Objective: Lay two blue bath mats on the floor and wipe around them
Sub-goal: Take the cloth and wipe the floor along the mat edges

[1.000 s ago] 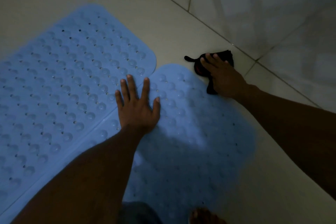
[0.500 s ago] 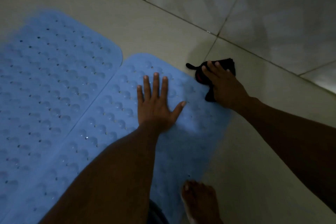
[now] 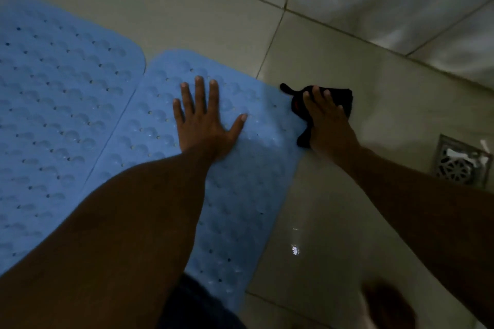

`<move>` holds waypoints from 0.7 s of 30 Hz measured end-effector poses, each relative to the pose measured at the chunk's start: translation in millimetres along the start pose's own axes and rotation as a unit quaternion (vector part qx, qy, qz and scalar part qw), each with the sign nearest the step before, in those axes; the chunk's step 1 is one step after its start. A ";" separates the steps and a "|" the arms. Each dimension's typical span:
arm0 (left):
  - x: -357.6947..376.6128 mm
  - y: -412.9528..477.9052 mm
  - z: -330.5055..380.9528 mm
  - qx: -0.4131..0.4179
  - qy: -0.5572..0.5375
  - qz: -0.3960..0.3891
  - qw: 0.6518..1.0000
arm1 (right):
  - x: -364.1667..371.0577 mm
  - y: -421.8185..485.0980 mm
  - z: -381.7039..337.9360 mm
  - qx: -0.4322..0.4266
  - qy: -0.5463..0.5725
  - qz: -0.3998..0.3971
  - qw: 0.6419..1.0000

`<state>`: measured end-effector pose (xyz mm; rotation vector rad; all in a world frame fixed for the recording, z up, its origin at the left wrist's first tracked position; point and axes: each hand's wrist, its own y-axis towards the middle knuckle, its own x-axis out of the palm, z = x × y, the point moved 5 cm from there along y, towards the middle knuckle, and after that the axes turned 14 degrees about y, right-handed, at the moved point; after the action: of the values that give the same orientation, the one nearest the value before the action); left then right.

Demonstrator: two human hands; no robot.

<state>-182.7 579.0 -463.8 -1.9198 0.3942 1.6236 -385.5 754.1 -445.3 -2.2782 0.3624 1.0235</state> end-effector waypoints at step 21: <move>6.1 9.2 -6.2 0.012 0.028 -0.016 0.999 | 24.3 -2.3 2.7 -0.058 -0.046 0.144 0.987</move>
<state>-181.7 568.9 -471.5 -1.9462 0.4014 1.5407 -369.8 757.5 -464.0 -2.3165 0.6218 1.3200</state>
